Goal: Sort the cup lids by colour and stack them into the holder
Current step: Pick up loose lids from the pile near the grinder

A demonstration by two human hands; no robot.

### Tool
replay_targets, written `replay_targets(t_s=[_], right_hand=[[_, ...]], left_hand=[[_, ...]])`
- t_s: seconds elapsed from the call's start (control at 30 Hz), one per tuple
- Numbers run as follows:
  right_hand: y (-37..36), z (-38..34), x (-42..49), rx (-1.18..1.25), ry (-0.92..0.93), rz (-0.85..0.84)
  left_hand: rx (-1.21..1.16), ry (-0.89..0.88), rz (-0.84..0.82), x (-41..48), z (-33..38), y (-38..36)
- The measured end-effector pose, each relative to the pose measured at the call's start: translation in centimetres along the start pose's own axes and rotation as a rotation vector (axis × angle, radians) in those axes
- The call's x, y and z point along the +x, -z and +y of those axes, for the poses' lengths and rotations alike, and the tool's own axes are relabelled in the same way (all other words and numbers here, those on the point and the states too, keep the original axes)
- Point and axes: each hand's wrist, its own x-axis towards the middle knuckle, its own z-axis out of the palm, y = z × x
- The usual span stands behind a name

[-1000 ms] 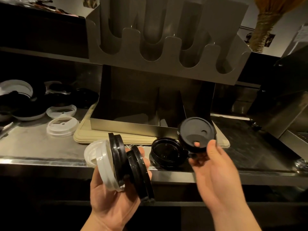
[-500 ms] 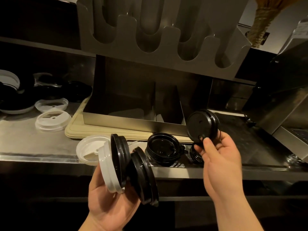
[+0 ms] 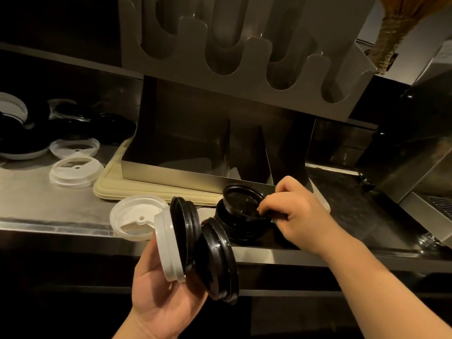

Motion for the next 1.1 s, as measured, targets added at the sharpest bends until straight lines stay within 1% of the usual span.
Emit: replay_targets(t_s=[0.03, 0.07, 0.1, 0.17, 0.2, 0.27, 0.4, 0.47, 0.53, 0.57, 0.63, 0.7, 0.77, 0.8, 0.83, 0.9, 0.97, 1.03, 1.1], right_hand=[[0.0, 0.0, 0.0, -0.030, 0.035, -0.050], [-0.1, 0.1, 0.1, -0.067, 0.061, -0.097], [-0.1, 0.1, 0.0, -0.103, 0.080, -0.135], [0.1, 0.1, 0.0, -0.150, 0.108, -0.190], [0.3, 0.0, 0.0, -0.169, 0.126, -0.207], [0.5, -0.1, -0.1, -0.190, 0.138, -0.246], [0.2, -0.6, -0.2, -0.083, 0.074, -0.321], [-0.3, -0.8, -0.3, -0.039, 0.078, -0.324], [-0.7, -0.9, -0.3, 0.005, 0.041, -0.290], [-0.8, -0.9, -0.3, 0.022, 0.024, -0.273], [-0.9, -1.0, -0.5, 0.052, 0.016, -0.230], [-0.8, -1.4, -1.1, 0.162, -0.011, -0.122], [0.0, -2.6, -2.0, 0.412, -0.132, 0.071], [0.4, -3.4, -2.5, 0.578, -0.197, 0.146], [0.9, -4.3, -3.1, 0.747, -0.244, 0.173], [1.4, -6.2, -4.1, 0.986, -0.278, 0.098], [1.0, -7.5, -5.0, 1.067, -0.313, 0.008], [0.1, -7.9, -5.2, 1.087, -0.425, 0.045], [-0.6, -7.5, -5.7, 1.226, -0.555, 0.115]], left_hand=[[-0.059, 0.046, -0.102, -0.2, -0.1, -0.2], [-0.138, 0.107, -0.051, -0.5, -0.1, -0.2], [-0.156, 0.149, -0.043, -0.4, 0.0, -0.1], [-0.229, 0.208, -0.096, -0.6, 0.0, -0.4], [-0.254, 0.215, -0.126, -0.6, 0.1, -0.8], [-0.270, 0.208, -0.119, -0.5, -0.1, -1.0], [-0.238, 0.204, -0.026, -0.6, -0.3, -1.2], [-0.235, 0.191, -0.022, -0.5, -0.1, -1.0], [-0.261, 0.185, 0.024, -0.4, -0.1, -1.0], [-0.236, 0.162, 0.049, -0.3, 0.0, -1.3], [-0.176, 0.110, 0.040, -0.3, 0.1, -2.3], [-0.154, 0.081, 0.016, -0.5, 0.1, -3.3], [-0.179, 0.058, -0.015, -0.9, 0.3, -3.7], [-0.169, 0.011, 0.042, -0.8, 0.5, -4.4], [-0.141, -0.052, 0.130, -0.7, 0.6, -5.0], [-0.101, -0.095, 0.255, -0.4, 0.5, -6.5], [-0.078, -0.085, 0.308, -0.1, 0.3, -7.2], [-0.082, -0.083, 0.298, 0.0, 0.1, -8.0], [-0.134, -0.086, 0.266, 0.2, -0.4, -7.4]])
